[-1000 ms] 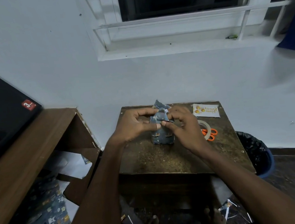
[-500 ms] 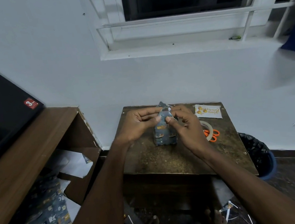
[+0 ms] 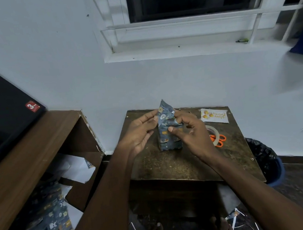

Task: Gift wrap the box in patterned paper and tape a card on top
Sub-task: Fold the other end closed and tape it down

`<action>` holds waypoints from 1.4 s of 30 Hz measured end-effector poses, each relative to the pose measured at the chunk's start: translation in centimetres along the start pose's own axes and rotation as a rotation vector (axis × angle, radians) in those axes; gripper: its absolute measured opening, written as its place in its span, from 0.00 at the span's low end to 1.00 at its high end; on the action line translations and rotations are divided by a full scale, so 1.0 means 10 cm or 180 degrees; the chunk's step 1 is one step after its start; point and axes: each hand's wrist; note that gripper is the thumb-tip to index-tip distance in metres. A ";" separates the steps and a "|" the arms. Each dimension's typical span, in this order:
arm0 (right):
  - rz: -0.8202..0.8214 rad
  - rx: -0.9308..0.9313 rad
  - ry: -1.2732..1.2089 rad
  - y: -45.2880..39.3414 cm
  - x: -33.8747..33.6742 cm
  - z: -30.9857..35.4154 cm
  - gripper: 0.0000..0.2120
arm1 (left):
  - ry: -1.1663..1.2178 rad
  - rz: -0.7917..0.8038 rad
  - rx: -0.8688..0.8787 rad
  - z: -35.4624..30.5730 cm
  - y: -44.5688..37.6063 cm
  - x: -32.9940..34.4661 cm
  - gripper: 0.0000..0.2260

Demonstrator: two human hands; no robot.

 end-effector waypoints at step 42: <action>-0.0168 -0.0168 0.0101 0.02 -0.01 0.22 0.16 | -0.2178 0.0167 0.1915 -0.05 -0.02 0.05 0.14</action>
Point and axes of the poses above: each hand's wrist, its own y-axis away from the middle knuckle, its own x-axis out of the palm, z = x × y, and after that the axes turned 3 degrees about -z, right-handed
